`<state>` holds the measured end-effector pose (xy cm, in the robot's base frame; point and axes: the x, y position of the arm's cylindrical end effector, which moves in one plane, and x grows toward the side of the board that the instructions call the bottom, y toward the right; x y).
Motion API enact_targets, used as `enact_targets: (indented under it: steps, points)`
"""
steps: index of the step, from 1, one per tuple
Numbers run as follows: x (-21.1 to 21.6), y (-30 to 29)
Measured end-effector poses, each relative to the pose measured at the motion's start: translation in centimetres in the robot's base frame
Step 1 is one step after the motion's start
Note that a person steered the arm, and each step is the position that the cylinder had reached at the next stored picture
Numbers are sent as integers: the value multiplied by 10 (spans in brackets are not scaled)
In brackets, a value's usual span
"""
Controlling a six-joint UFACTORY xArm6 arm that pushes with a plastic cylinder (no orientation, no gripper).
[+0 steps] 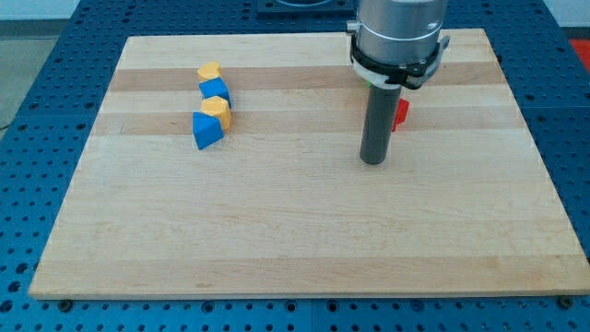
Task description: Push the green circle left a bit
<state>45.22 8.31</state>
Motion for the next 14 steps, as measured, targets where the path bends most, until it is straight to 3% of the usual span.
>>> enact_targets:
  steps: [1, 3, 4, 6, 7, 9, 10, 11, 13, 14]
  points:
    - [0, 6]
    - [-7, 171]
    - [-42, 204]
    - [-47, 205]
    - [-88, 206]
    - [-213, 205]
    - [-230, 169]
    - [-211, 125]
    - [-157, 91]
    - [-154, 22]
